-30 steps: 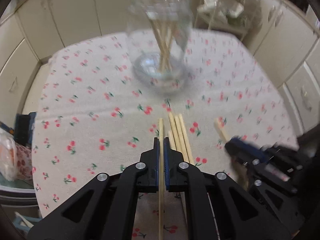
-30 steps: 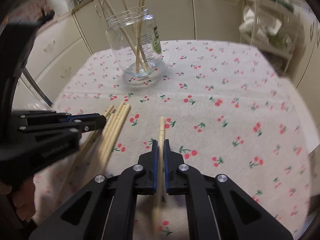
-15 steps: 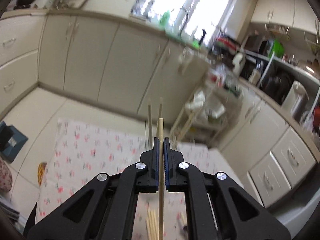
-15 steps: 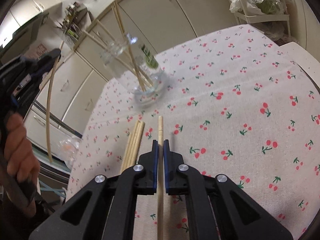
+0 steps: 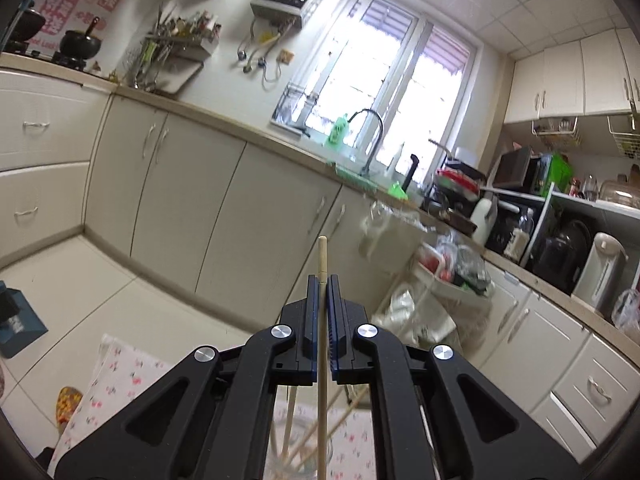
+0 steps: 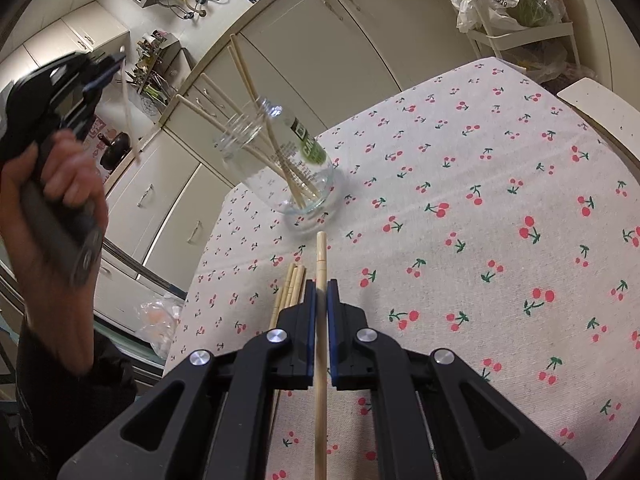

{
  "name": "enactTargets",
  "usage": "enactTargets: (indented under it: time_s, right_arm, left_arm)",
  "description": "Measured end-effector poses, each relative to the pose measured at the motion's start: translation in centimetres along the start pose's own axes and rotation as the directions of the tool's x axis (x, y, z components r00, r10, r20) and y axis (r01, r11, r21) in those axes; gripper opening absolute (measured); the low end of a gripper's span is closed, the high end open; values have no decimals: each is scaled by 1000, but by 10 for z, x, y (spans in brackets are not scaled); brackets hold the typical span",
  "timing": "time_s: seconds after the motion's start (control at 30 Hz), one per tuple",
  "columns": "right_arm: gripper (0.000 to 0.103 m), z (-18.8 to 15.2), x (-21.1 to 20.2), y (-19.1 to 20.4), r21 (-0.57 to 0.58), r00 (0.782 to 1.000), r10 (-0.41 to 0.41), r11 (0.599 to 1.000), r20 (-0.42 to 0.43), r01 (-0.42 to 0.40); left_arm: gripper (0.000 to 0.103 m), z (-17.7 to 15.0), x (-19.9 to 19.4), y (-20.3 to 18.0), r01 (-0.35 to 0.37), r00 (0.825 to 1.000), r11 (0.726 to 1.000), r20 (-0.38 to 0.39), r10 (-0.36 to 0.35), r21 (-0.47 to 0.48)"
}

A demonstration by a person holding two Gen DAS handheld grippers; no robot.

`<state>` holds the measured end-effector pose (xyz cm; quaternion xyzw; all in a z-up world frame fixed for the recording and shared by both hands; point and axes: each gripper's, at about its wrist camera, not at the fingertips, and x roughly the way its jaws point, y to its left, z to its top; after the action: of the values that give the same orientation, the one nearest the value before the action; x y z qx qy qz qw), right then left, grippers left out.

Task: Organize utensils
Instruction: 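Lift the chopstick with the left gripper, lower it into the jar, open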

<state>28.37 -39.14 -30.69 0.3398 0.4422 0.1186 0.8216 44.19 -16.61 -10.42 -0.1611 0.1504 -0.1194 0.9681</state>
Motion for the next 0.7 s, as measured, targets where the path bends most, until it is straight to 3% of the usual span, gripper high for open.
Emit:
enactTargets:
  time_s: [0.4,0.7]
  right_arm:
    - [6,1,0,-4,9,1000,0,1000,9,0]
    - [6,1,0,-7,25,1000,3,1000,9,-3]
  left_arm:
    - [4,-13,49,1,-90,992,996,95,87,29]
    - [4,-38,56,-2,-110,988,989,116,98,98]
